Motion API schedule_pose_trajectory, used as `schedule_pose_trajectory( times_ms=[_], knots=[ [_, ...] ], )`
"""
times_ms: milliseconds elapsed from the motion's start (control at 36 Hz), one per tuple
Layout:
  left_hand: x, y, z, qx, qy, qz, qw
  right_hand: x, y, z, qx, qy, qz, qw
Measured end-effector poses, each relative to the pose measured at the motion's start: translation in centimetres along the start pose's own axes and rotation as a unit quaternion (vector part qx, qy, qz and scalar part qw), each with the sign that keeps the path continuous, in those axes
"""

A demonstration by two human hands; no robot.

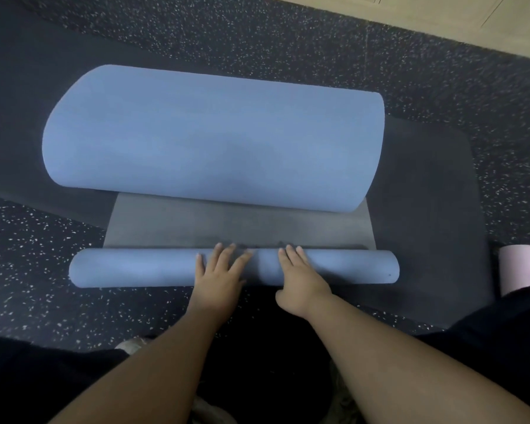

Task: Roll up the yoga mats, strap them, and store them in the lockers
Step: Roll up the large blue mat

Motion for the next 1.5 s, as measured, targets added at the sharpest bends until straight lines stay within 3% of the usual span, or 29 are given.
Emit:
schedule_pose_trajectory(
  times_ms=[167,472,611,667,833,944,1333,1500],
  knots=[
    [0.2,0.1,-0.2,-0.027,0.013,0.010,1.000,-1.5,-1.0,0.2,-0.028,0.002,0.015,0.999],
    [-3.3,-0.3,-0.6,-0.008,-0.038,-0.111,0.993,-5.6,-5.5,-1.1,-0.009,-0.024,0.012,1.000],
    [-3.5,-0.4,-0.6,-0.009,-0.036,-0.124,0.992,-6.6,-11.1,-2.7,-0.032,-0.009,0.199,0.979],
    [-3.7,-0.4,-0.7,-0.007,-0.033,-0.123,0.992,-6.5,-11.5,-2.8,-0.058,-0.005,0.235,0.970],
    [-4.4,-0.6,-0.8,0.000,-0.043,-0.117,0.992,-6.9,-7.4,-1.8,-0.004,-0.012,0.109,0.994],
    [-5.2,-0.7,-1.1,0.022,-0.051,-0.109,0.992,-6.6,-4.4,-0.9,0.011,-0.014,0.069,0.997],
    [-9.3,-2.4,-2.3,0.050,-0.049,-0.124,0.990,-5.2,-0.8,0.5,0.102,-0.016,0.134,0.986],
    [-9.6,-2.3,-2.2,0.005,-0.037,-0.071,0.997,-6.6,-1.6,0.4,0.104,-0.007,0.095,0.990]
  ],
)
Point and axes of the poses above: each hand's wrist, its own x-axis away from the middle knuckle, its own y-axis out of the palm, z = x × y, the point moved 3 cm from there along -x, towards the middle knuckle, and after that the axes turned 5 degrees about y, right-handed, at the moved point
